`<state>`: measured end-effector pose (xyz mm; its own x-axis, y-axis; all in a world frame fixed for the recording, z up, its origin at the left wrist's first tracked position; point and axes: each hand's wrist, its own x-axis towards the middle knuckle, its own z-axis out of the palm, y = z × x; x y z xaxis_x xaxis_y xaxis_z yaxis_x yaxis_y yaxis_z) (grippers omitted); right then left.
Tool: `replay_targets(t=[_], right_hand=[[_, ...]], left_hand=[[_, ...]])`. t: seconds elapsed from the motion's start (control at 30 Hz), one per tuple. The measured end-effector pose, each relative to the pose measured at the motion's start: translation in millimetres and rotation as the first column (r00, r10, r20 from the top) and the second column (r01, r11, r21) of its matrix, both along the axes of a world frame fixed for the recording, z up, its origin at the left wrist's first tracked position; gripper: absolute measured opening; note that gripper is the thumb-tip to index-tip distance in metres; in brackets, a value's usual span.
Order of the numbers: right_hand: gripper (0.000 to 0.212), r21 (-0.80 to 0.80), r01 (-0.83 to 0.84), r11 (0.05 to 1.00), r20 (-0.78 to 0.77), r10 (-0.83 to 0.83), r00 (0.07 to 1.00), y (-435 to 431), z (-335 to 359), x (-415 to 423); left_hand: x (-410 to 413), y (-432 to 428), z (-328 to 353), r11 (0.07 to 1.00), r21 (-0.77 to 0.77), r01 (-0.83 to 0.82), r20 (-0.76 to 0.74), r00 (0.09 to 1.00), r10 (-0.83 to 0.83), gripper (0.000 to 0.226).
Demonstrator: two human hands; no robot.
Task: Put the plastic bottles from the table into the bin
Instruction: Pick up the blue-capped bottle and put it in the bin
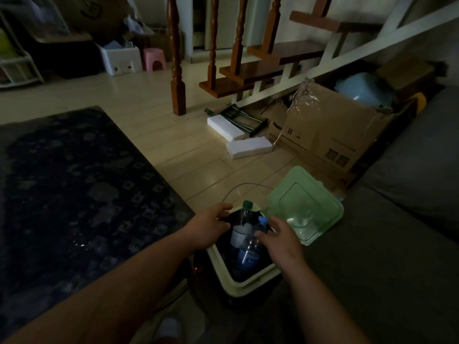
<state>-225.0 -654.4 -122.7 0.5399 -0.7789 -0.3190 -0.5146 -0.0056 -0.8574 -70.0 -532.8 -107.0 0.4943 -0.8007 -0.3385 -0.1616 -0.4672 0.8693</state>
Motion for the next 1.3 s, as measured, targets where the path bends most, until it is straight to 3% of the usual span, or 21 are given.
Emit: replay_targets(t=[0.27, 0.63, 1.1, 1.3], right_hand=[[0.042, -0.047, -0.056, 0.997, 0.061, 0.059, 0.996, 27, 19, 19], [0.047, -0.140, -0.104, 0.985, 0.159, 0.126, 0.979, 65, 67, 44], [0.047, -0.227, -0.207, 0.952, 0.257, 0.264, 0.930, 130, 121, 75], [0.046, -0.294, -0.261, 0.920, 0.304, 0.348, 0.887, 175, 144, 98]], left_hand=[[6, 36, 23, 0.997, -0.035, -0.074, 0.051, 0.996, 0.076, 0.047], [13, 83, 67, 0.931, -0.213, -0.297, 0.000, 0.953, 0.304, 0.043], [27, 176, 127, 0.873, -0.332, -0.358, 0.031, 0.921, 0.389, 0.041], [31, 224, 144, 0.843, -0.384, -0.378, 0.141, 0.878, 0.458, 0.041]])
